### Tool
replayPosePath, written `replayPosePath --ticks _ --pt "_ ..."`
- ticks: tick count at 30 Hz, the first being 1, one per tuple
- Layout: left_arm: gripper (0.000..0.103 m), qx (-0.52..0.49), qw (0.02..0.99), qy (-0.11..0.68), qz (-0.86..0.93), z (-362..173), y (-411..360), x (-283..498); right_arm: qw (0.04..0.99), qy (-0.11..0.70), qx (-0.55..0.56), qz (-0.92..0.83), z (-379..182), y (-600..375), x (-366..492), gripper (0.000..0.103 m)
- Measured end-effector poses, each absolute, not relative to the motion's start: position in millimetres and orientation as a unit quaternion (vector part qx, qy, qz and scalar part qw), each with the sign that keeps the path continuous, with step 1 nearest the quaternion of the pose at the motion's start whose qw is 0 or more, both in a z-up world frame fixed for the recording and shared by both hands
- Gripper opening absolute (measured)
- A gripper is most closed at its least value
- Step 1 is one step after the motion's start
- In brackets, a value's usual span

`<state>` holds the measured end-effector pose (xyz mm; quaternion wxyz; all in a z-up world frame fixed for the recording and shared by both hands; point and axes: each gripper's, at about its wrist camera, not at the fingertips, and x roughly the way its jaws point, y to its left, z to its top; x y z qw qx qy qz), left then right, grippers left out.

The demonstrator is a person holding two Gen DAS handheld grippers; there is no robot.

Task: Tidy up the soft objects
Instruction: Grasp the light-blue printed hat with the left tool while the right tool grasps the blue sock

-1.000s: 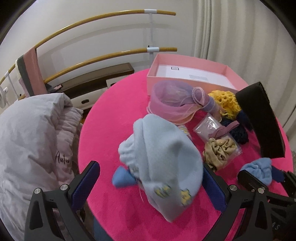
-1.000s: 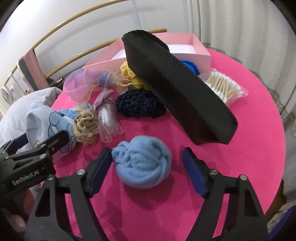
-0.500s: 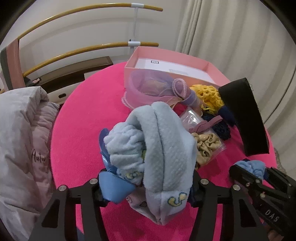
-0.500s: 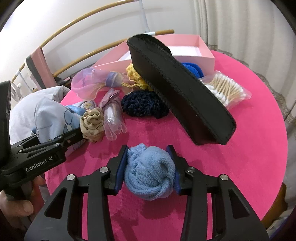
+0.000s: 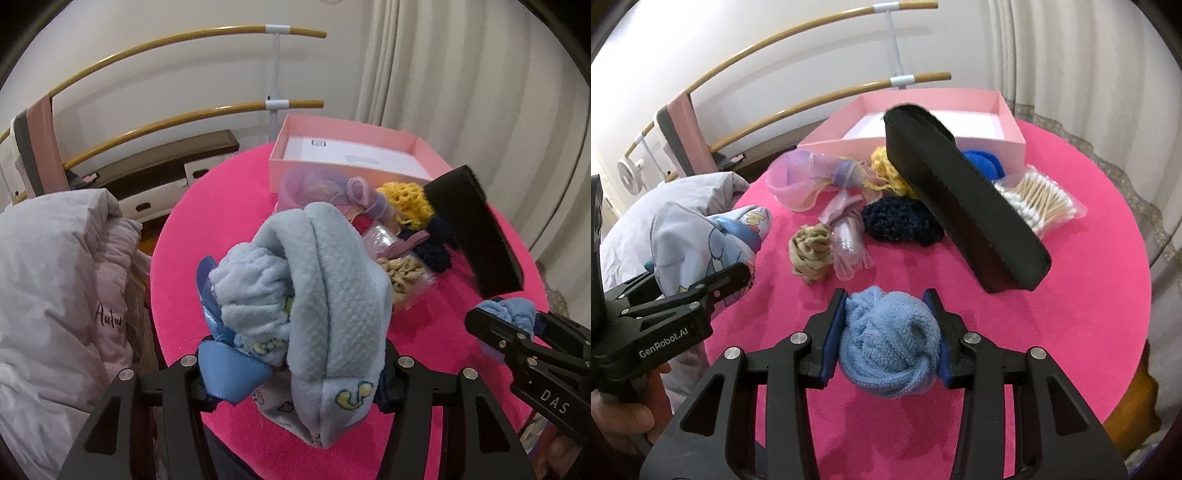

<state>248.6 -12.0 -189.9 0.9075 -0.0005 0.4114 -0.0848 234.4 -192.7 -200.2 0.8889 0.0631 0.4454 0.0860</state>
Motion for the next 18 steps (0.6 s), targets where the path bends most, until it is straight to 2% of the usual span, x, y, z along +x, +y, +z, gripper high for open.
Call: replayPosePath --ticks 9,18 --pt "0.055 -0.012 0.92 0.377 -0.103 -137 -8 241 0.906 0.405 0.065 0.106 -148 -197 241 0.038" --pt "0.055 -0.009 0.935 0.338 -0.104 -81 -18 282 0.928 0.356 0.042 0.098 -87 -222 298 0.038"
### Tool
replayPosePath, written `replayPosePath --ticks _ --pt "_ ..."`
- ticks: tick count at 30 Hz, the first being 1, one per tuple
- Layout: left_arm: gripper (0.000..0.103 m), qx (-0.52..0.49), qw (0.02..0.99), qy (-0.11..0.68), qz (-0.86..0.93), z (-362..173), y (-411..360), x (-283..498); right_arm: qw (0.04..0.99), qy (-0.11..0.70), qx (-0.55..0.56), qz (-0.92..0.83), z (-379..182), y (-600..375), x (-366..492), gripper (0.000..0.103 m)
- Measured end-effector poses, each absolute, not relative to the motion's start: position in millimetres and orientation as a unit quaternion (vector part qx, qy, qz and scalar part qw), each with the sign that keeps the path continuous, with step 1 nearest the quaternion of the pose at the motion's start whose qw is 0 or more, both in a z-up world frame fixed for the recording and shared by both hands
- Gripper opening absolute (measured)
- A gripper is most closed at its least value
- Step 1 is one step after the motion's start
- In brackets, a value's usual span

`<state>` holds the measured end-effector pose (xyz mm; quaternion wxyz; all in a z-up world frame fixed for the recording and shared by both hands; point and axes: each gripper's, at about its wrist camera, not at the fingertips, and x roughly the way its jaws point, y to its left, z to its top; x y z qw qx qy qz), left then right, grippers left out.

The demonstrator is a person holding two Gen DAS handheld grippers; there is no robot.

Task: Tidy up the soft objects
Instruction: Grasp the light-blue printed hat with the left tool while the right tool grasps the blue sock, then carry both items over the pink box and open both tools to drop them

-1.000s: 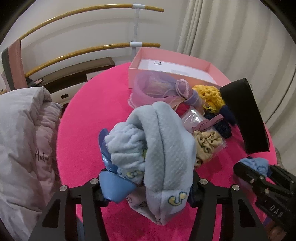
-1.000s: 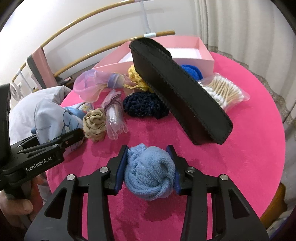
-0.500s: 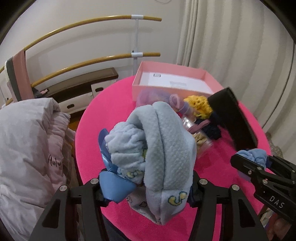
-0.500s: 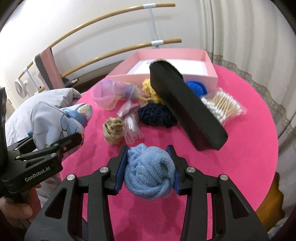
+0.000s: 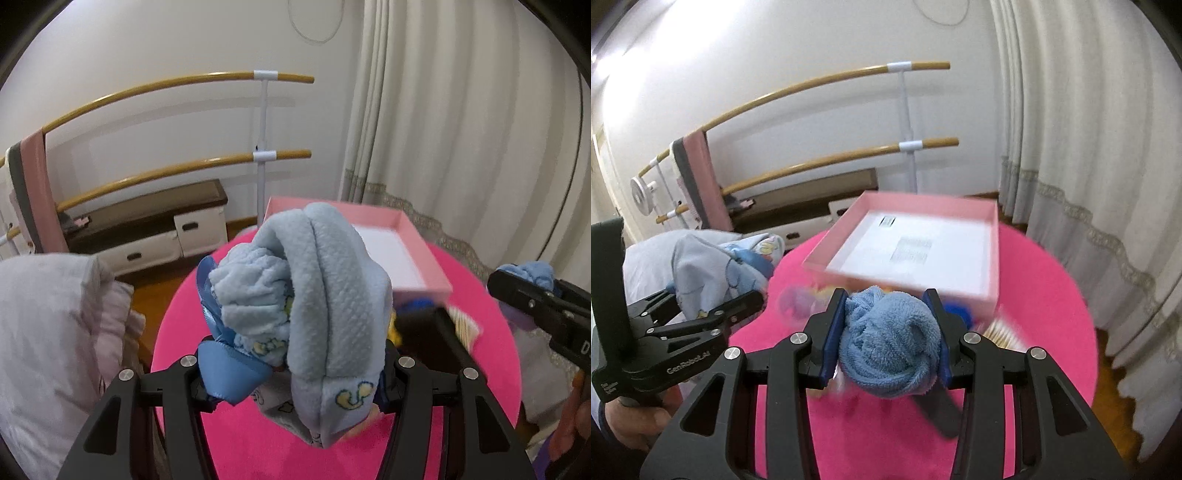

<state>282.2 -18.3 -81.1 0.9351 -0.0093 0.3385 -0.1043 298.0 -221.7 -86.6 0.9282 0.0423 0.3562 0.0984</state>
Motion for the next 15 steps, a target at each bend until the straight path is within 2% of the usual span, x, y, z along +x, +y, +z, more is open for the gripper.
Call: replayPosePath --ticks 8,15 --pt "0.056 -0.002 0.933 0.343 -0.106 -60 -45 353 0.923 0.372 0.038 0.093 -78 -241 384 0.038" --pt "0.056 0.009 0.925 0.367 -0.097 -62 -73 424 0.904 0.413 0.056 0.097 -95 -260 471 0.039"
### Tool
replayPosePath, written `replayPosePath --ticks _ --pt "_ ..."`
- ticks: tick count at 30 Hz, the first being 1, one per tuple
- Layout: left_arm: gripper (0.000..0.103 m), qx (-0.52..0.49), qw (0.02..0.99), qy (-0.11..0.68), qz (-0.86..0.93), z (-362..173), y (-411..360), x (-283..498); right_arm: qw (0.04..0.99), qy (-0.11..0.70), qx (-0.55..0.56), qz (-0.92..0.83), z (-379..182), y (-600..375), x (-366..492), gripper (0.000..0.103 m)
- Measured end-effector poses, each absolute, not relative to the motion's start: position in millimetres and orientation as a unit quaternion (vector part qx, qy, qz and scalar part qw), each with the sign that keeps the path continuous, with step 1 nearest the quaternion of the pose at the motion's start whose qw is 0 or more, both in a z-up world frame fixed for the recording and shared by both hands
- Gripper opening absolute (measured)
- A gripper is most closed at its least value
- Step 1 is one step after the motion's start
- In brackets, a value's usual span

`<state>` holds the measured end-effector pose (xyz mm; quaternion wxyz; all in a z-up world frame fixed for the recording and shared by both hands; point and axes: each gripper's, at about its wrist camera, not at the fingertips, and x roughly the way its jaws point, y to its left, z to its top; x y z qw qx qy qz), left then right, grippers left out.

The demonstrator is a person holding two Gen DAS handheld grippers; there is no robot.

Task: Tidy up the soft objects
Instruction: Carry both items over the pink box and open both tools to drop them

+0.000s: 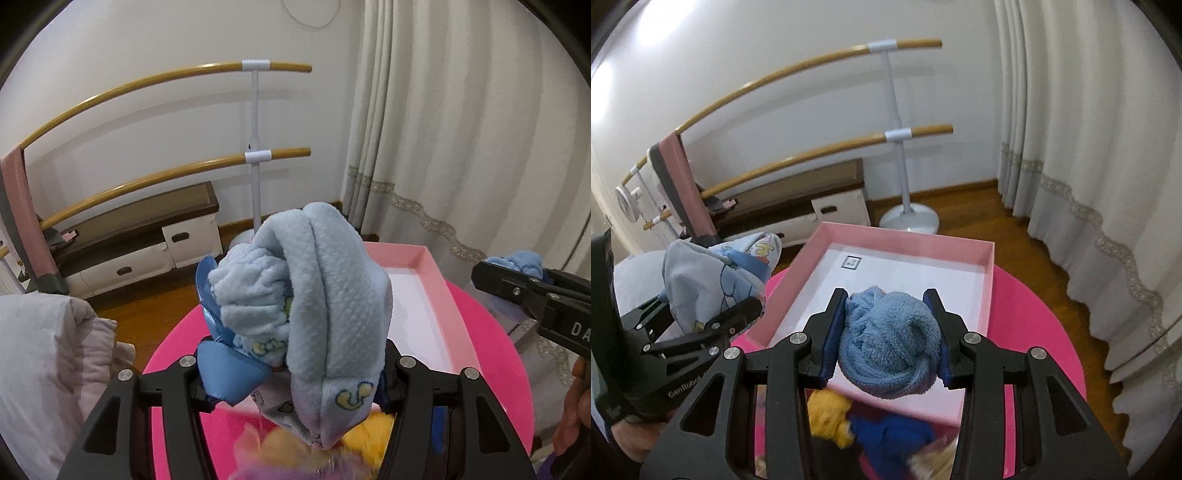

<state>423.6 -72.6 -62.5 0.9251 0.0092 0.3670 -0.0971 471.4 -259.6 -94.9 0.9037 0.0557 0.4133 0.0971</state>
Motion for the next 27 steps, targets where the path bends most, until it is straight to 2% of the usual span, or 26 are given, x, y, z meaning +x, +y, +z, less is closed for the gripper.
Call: replayPosePath --ticks 11,23,26,27 --pt "0.056 0.026 0.9 0.424 -0.097 -79 -109 520 0.862 0.487 0.101 0.099 -158 -282 562 0.039" --pt "0.057 0.018 0.872 0.476 -0.112 -95 -112 604 0.842 0.52 0.126 0.072 -206 -298 590 0.04" --pt "0.062 0.02 0.872 0.475 -0.114 -103 -110 615 0.843 0.516 0.133 0.066 -209 -301 593 0.049" --pt "0.066 0.02 0.873 0.475 -0.11 -104 -108 616 0.844 0.514 0.136 0.065 -209 -301 594 0.059"
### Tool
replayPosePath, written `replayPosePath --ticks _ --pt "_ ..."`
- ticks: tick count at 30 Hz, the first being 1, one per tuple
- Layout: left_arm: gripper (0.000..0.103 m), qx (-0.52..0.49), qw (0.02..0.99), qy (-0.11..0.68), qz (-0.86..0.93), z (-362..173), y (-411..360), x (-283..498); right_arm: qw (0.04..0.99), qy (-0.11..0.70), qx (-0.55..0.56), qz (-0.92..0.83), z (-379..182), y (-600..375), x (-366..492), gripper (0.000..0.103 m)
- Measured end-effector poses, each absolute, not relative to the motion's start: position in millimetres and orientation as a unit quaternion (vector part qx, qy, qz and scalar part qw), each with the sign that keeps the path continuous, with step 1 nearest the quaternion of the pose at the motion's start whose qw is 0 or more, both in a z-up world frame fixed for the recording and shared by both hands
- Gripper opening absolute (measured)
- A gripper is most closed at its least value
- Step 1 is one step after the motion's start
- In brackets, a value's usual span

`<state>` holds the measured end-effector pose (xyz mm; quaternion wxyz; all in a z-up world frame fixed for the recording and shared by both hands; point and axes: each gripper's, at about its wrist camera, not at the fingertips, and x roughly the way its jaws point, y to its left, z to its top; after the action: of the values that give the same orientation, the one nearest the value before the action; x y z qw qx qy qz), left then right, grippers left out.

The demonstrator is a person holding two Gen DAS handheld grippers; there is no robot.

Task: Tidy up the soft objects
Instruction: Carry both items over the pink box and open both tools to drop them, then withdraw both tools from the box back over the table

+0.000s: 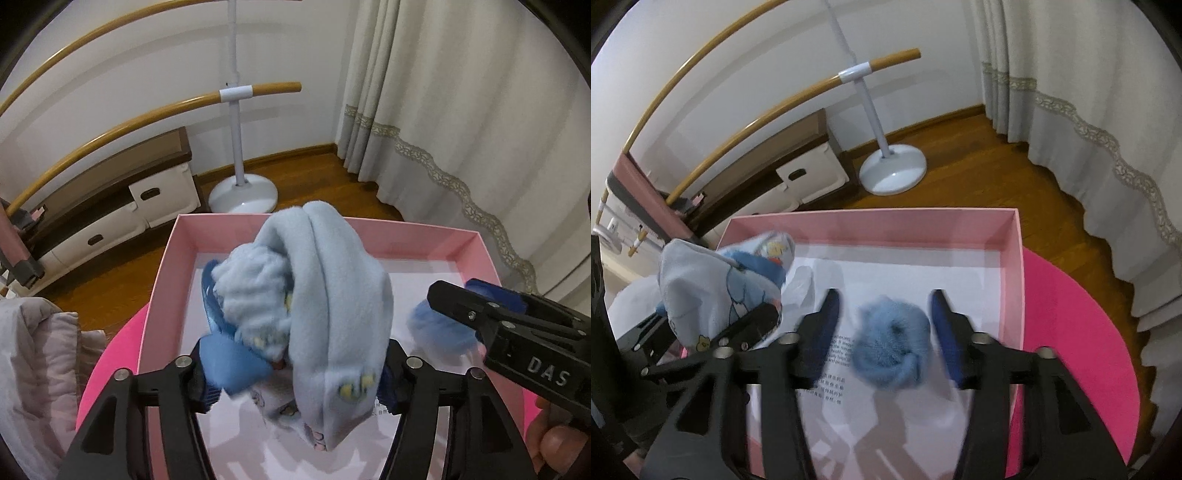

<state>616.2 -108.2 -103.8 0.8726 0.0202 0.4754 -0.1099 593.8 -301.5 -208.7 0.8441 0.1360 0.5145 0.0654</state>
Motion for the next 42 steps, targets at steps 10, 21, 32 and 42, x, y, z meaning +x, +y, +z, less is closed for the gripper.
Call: replayPosePath --ticks 10,21,32,42 --pt "0.103 0.03 0.903 0.421 -0.079 -81 -90 583 0.858 0.484 0.164 0.062 -183 -312 572 0.103" --pt "0.103 0.033 0.927 0.367 -0.071 -51 -70 479 0.892 0.419 0.155 0.068 -115 -304 495 0.103" --pt "0.103 0.011 0.952 0.297 -0.069 -32 -32 324 0.927 0.347 0.131 0.064 -71 -285 385 0.103" --pt "0.103 0.004 0.972 0.229 -0.057 -37 -6 200 0.957 0.276 0.081 0.03 -50 -261 296 0.103"
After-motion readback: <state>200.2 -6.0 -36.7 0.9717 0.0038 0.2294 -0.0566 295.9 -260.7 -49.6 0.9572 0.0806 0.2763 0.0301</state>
